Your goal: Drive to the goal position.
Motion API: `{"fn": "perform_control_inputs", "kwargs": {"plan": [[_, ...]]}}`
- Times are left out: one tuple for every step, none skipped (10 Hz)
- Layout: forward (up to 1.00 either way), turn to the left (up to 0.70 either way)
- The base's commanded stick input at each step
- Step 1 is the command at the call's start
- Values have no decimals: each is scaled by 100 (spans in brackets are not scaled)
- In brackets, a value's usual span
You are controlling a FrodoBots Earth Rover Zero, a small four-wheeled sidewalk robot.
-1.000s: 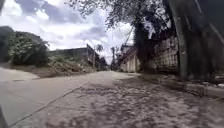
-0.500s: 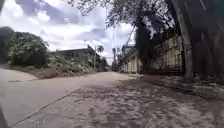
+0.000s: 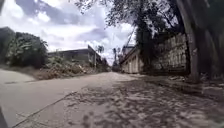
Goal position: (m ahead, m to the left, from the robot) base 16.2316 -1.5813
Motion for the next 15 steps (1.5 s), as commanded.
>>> {"fn": "perform_control_inputs", "kwargs": {"plan": [[50, 0], [50, 0], [50, 0], [50, 0], [50, 0], [50, 0], [50, 0], [50, 0], [50, 0], [50, 0], [50, 0], [50, 0], [50, 0], [50, 0], [50, 0]]}}
